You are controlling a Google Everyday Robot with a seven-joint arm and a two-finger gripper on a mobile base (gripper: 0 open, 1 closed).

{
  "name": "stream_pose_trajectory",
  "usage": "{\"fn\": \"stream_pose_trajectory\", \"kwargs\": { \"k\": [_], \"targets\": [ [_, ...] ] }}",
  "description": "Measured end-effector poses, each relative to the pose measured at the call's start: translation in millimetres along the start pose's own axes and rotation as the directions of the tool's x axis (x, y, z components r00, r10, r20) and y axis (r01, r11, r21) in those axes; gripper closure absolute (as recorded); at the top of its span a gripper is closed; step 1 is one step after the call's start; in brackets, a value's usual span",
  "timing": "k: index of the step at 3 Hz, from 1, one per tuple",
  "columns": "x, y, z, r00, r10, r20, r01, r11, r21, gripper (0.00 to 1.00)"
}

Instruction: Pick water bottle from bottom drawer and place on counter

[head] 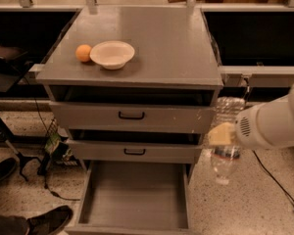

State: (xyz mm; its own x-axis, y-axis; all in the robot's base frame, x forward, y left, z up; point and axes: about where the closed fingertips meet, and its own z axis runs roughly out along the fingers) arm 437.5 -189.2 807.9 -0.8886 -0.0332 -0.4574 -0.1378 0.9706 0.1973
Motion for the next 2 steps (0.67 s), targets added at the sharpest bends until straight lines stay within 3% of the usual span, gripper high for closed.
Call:
{"fn": "stream_pose_trajectory", "kwargs": {
  "k": [2],
  "targets": [
    [-102,77,-91,0.984,-0.077,0.163,0.087,0.9947,-0.055,1.00]
  ]
}}
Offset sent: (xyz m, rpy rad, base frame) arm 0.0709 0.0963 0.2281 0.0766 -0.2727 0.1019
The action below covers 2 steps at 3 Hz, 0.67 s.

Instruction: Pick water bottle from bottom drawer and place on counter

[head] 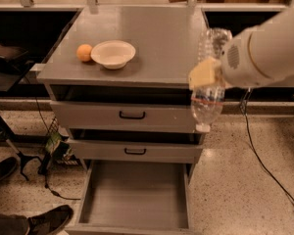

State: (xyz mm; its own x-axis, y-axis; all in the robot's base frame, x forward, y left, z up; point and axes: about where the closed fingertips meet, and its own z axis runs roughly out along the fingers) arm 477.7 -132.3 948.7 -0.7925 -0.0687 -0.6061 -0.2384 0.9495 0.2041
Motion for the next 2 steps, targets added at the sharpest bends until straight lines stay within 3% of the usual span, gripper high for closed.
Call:
{"fn": "stream_pose_trajectory", "kwargs": {
  "k": [1,2],
  "targets": [
    [-60.5,45.1,-26.5,0.996,-0.045,0.074,0.049,0.9975,-0.050,1.00],
    [-60.6,45.1,-26.4,0.996,-0.045,0.074,0.049,0.9975,-0.050,1.00]
  ]
}}
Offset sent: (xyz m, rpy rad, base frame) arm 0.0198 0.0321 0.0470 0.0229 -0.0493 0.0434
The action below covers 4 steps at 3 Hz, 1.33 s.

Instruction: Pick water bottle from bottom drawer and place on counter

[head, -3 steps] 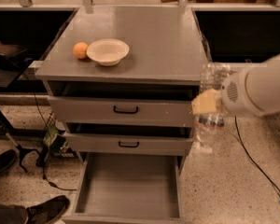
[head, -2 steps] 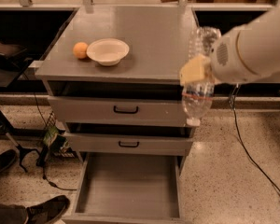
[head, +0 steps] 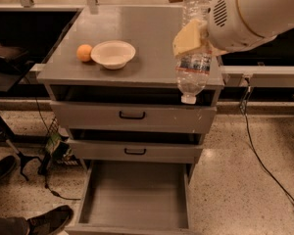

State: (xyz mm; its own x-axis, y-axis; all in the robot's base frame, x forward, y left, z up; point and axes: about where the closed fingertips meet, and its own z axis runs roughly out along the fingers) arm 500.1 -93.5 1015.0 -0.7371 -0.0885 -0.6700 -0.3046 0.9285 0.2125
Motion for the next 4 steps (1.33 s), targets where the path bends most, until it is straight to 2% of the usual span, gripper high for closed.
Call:
{"fn": "stream_pose_trajectory", "kwargs": {
  "k": [1,2,3,4],
  "targets": [
    [-13,-2,8,1.000,0.014,0.020,-0.015,0.9995,0.027,1.00],
    [-53,-1,44,0.997,0.038,0.061,-0.041,0.9975,0.057,1.00],
    [-88,9,85,0.998,0.026,0.053,-0.030,0.9971,0.070,1.00],
    [-114,13,130,1.000,0.012,0.019,-0.014,0.9952,0.097,1.00]
  ]
}}
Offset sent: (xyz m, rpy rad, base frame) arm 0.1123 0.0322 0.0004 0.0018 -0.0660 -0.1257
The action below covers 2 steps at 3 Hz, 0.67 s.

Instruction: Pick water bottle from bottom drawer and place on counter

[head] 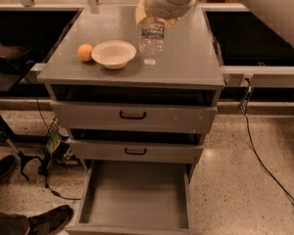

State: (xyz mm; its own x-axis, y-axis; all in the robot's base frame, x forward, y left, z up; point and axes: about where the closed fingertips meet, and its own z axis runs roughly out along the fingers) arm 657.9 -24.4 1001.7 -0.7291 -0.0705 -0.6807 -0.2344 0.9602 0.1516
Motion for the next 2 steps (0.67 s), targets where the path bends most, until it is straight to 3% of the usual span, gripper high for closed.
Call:
{"fn": "stream_pose_trajectory", "kwargs": {
  "k": [1,2],
  "targets": [
    [-17,-11,38,0.999,0.010,-0.040,-0.007,0.9975,0.070,1.00],
    [-22,-39,61,0.995,0.048,-0.084,-0.033,0.9836,0.178,1.00]
  ]
}}
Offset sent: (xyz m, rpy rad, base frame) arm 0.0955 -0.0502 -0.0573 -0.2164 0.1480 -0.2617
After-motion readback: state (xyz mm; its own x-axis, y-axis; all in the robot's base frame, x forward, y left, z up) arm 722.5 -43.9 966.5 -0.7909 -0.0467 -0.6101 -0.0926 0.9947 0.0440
